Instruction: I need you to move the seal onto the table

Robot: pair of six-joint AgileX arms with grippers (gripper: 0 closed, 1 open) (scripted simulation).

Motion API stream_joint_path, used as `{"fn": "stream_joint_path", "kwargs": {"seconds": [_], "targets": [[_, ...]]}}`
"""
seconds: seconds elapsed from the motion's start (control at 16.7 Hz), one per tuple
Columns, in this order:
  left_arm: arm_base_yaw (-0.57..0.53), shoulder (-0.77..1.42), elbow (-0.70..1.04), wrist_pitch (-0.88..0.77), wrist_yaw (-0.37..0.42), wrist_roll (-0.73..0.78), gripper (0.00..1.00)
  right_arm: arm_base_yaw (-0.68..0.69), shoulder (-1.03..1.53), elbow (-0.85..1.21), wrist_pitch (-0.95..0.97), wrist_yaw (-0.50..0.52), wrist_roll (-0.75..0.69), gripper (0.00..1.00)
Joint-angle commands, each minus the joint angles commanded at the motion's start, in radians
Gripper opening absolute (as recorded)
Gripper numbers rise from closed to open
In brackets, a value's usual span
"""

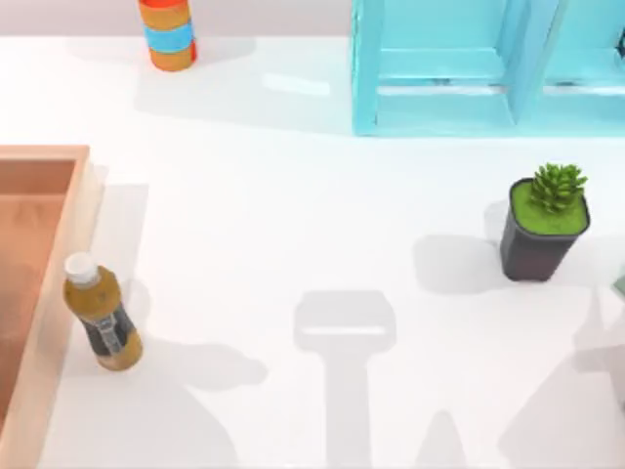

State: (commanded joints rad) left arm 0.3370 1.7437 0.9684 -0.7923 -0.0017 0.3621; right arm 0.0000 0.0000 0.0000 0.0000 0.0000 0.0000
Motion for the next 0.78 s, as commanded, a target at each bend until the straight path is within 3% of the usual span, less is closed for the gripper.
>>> {"fn": "stream_joint_path", "kwargs": {"seconds": [0.3,0.78], "targets": [[-0.074,-0.07,0.086,-0.074,0.004,-0.088,0.0,0.0,0.0,0.0,0.0,0.0,0.0,1.0],[-0.358,-0.211,0.344,-0.339,0.021,-0.359,0.0,0.0,0.0,0.0,0.0,0.0,0.0,1.0]]}}
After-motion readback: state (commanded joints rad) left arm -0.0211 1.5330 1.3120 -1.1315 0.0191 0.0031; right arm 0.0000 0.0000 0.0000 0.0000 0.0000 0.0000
